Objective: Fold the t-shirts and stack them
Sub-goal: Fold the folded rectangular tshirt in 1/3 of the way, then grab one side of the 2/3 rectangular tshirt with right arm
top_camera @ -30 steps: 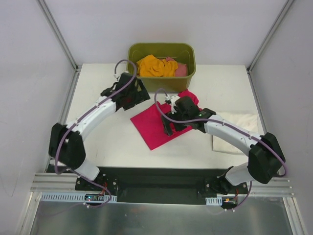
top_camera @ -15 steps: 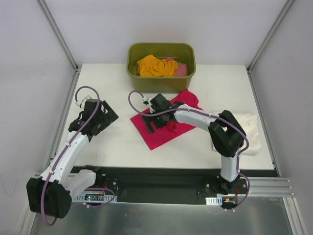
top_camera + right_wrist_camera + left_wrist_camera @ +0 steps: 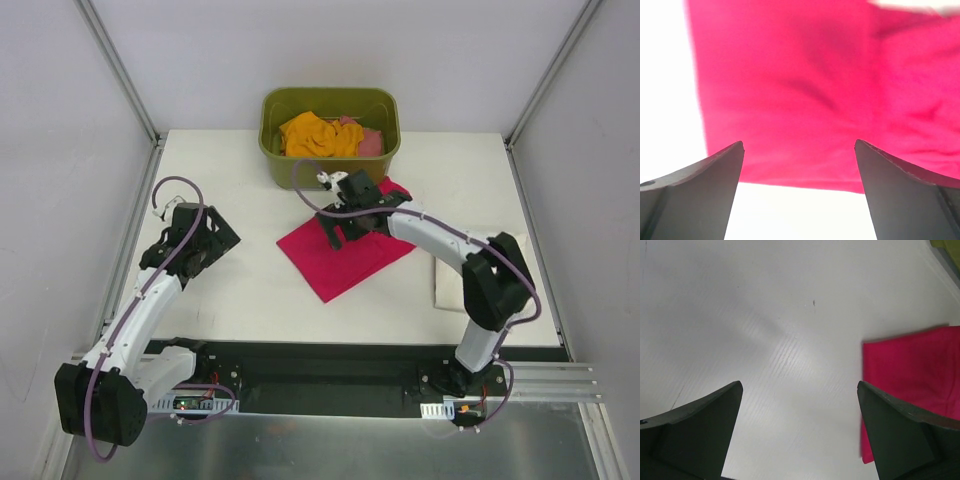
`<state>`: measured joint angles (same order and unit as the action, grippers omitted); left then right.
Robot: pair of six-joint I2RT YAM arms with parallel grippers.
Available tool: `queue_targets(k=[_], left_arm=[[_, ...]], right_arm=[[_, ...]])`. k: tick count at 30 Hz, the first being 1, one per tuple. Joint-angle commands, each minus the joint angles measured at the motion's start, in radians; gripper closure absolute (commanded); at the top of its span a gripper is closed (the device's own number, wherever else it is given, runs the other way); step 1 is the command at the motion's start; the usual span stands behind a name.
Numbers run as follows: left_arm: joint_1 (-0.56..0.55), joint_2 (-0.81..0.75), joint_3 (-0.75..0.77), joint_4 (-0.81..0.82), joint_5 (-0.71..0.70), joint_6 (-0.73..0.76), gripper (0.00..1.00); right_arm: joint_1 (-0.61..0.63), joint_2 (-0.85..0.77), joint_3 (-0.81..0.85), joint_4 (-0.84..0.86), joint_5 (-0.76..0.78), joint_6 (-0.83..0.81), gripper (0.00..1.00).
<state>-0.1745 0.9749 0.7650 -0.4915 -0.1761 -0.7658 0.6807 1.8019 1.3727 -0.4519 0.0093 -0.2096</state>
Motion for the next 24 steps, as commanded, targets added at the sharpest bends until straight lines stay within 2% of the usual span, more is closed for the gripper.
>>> queue_targets(k=[1, 4, 8, 12, 13, 21, 24], left_arm=[[0.012, 0.004, 0.005, -0.024, -0.031, 0.019, 0.01], [0.042, -0.010, 0.005, -0.039, -0.057, 0.011, 0.01], [0.133, -0.013, -0.026, -0.039, -0.004, -0.041, 0.01], [0.227, 0.001, -0.061, -0.041, 0.067, -0.058, 0.01], [0.237, 0.002, -0.067, -0.039, 0.075, -0.059, 0.01], [0.260, 0.045, -0.085, -0.038, 0.107, -0.067, 0.01], [0.262, 0.053, -0.087, -0.038, 0.110, -0.067, 0.01]], right_arm=[[0.157, -0.142, -0.043, 0.039, -0.057, -0.146, 0.03], [0.247, -0.119, -0.008, 0.013, -0.075, -0.145, 0.03], [0.322, -0.017, 0.054, -0.004, -0.035, -0.116, 0.01], [0.355, 0.085, 0.141, -0.060, -0.016, -0.065, 0.12], [0.359, 0.105, 0.160, -0.068, -0.015, -0.065, 0.19], [0.378, 0.220, 0.192, -0.126, 0.112, -0.022, 0.34], [0.381, 0.257, 0.192, -0.122, 0.113, -0.007, 0.39]])
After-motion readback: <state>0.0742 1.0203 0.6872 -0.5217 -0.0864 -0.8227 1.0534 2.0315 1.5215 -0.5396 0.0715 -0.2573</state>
